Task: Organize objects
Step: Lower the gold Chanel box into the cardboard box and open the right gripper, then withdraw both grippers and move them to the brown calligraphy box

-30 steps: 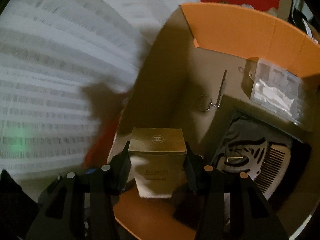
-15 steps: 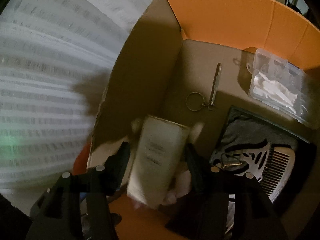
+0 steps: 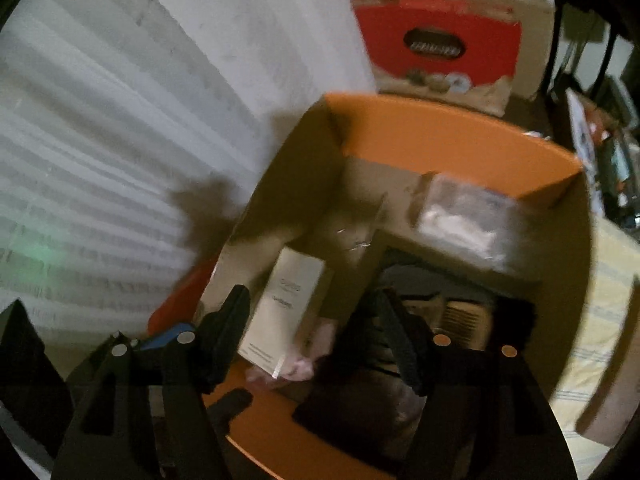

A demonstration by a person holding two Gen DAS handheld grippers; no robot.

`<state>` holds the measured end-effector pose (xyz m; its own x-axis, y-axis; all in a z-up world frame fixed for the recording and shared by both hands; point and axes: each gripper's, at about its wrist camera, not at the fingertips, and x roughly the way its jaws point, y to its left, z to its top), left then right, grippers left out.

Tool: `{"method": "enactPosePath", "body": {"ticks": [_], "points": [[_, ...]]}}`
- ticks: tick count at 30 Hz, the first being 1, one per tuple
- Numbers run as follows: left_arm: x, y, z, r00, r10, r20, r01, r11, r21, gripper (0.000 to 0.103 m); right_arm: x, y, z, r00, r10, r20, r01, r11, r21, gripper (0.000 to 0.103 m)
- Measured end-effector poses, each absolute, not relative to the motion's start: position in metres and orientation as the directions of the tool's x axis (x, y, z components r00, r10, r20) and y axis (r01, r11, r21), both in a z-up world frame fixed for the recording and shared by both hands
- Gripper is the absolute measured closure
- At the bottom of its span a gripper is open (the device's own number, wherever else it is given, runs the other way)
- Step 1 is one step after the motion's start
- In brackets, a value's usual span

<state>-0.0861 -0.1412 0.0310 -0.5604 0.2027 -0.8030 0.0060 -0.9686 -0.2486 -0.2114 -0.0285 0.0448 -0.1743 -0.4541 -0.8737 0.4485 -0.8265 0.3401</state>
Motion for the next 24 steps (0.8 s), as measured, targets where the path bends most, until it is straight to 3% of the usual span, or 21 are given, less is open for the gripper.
{"method": "enactPosePath", "body": {"ticks": [2,11,24], "points": [[-0.086,-0.138,0.034,-0.564,0.212,-0.798,0.004,-0.966,-0.259,0.024,-0.207,-0.017,0.054,-0.211,-0.449,-0.868,0.445,-0.835,0.324,0.032],[-0.086,-0.112,0.048,-0.571,0.230,-0.788,-0.034,-0.966,-0.257,0.011,-0.183,0.053,0.075,-0.317,-0.426,-0.847,0.420,-0.864,0.278,0.027],[-0.090,-0.051,0.063,-0.572,0.225,-0.788,-0.112,-0.974,-0.197,0.009,-0.142,0.148,0.087,-0.482,-0.324,-0.814,0.327,-0.929,0.175,0.025]]}}
